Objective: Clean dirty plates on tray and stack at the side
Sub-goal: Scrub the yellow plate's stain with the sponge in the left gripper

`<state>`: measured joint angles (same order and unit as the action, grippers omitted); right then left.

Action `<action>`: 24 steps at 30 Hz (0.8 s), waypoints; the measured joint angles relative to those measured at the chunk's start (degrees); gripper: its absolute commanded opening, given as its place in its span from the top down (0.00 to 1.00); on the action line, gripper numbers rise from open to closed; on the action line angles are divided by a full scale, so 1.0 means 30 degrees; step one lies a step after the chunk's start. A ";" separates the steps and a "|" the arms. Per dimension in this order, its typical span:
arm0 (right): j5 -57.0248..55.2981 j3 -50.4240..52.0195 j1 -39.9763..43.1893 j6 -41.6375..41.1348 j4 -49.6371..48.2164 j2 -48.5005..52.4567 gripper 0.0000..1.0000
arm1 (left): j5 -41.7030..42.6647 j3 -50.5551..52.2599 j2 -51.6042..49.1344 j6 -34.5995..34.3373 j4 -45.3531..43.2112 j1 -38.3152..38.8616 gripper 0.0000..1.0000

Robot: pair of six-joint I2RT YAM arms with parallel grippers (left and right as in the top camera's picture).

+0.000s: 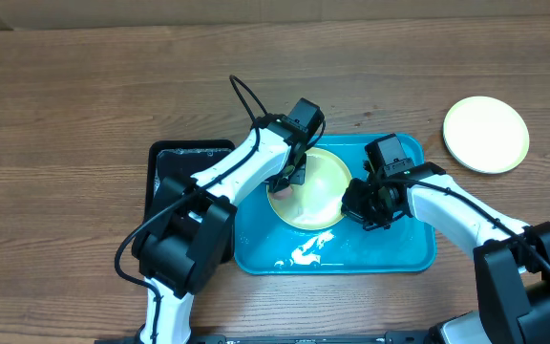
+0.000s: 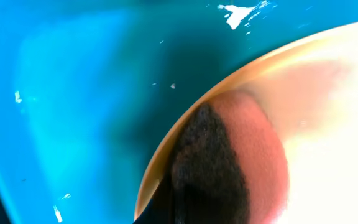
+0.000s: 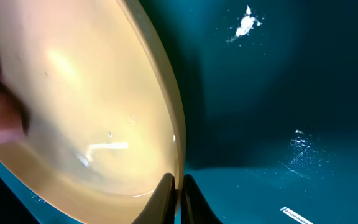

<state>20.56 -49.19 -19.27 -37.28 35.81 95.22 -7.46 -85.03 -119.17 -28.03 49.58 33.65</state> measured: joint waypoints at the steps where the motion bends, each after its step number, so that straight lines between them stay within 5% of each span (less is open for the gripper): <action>1: -0.0007 0.0000 0.0007 -0.0007 0.0058 0.0000 0.96 | 0.0146 -0.0007 0.0000 0.0000 -0.0109 0.0000 0.96; 13: -0.0117 0.0000 0.0036 -0.0066 0.0168 0.0000 0.96 | 0.3927 -0.0066 -0.0044 -0.0036 -0.1698 0.0692 0.96; 24: -0.0138 0.0000 0.0029 0.0219 0.0233 0.0000 0.96 | 0.7133 -0.0182 -0.0204 -0.0058 -0.0051 0.2171 0.96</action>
<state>20.14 -49.19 -19.18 -36.62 36.51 95.22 13.93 -85.58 -119.79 -28.21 49.43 40.16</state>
